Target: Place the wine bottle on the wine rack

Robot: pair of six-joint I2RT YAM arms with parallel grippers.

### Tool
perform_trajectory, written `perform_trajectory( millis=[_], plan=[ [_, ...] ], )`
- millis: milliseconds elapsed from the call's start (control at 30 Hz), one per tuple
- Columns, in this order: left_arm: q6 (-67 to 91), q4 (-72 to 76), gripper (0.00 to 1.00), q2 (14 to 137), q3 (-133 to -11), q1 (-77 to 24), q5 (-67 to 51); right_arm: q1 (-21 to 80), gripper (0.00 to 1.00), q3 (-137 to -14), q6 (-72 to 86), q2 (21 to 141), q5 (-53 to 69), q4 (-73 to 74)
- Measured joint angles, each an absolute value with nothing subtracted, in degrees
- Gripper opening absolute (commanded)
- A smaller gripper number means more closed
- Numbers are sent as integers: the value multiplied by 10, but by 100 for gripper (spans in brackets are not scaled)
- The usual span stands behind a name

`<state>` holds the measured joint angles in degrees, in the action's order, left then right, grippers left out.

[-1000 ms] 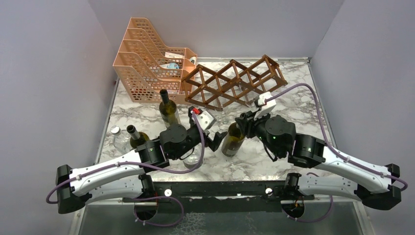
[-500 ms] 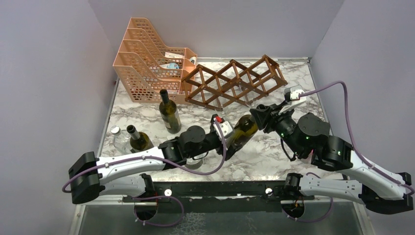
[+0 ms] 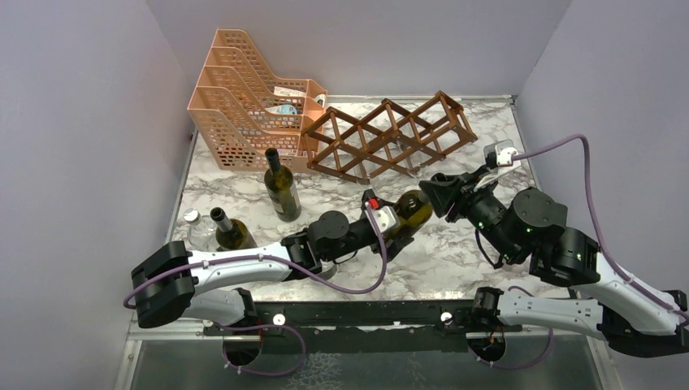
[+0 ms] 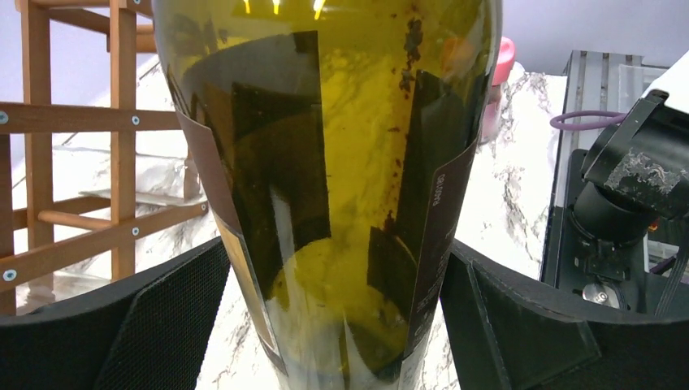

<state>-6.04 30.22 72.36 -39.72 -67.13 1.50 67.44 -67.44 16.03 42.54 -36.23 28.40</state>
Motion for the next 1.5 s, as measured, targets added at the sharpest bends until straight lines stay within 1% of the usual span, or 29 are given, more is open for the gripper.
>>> perform_trajectory(
  millis=[367,467,500,533,600,667,700,733,767,800,867,933,1000,1100,1267,1500],
  plan=[
    [-94,370,98,749,-394,-671,1,674,1,-674,161,396,-337,287],
    [-102,384,93,761,-394,-671,-6,674,2,-674,166,393,-332,291],
    [-103,387,88,765,-394,-671,-7,674,2,-674,168,393,-331,294],
    [-105,390,81,768,-394,-671,-8,674,3,-674,169,392,-330,297],
    [-109,394,60,774,-392,-671,-9,674,5,-674,172,392,-329,301],
    [-114,397,43,774,-388,-672,-7,674,11,-674,176,392,-329,305],
    [-119,397,33,774,-388,-671,-6,674,16,-674,180,392,-329,310],
    [-122,397,22,774,-387,-671,-5,674,24,-674,182,392,-328,314],
    [-127,397,2,774,-386,-672,-4,674,33,-674,186,392,-327,319],
    [-134,396,0,774,-386,-671,-4,674,41,-674,189,391,-326,324],
    [-148,393,0,774,-385,-671,0,674,54,-679,199,389,-321,341],
    [-179,391,0,774,-385,-671,15,674,63,-687,215,389,-312,353],
    [-211,387,0,774,-385,-671,34,674,69,-698,222,388,-299,369],
    [-267,383,0,776,-386,-667,55,674,72,-718,225,389,-286,402],
    [-411,380,0,795,-417,-652,69,674,72,-775,226,405,-282,488],
    [-627,375,0,805,-470,-612,41,674,72,-859,225,429,-283,583]
  ],
)
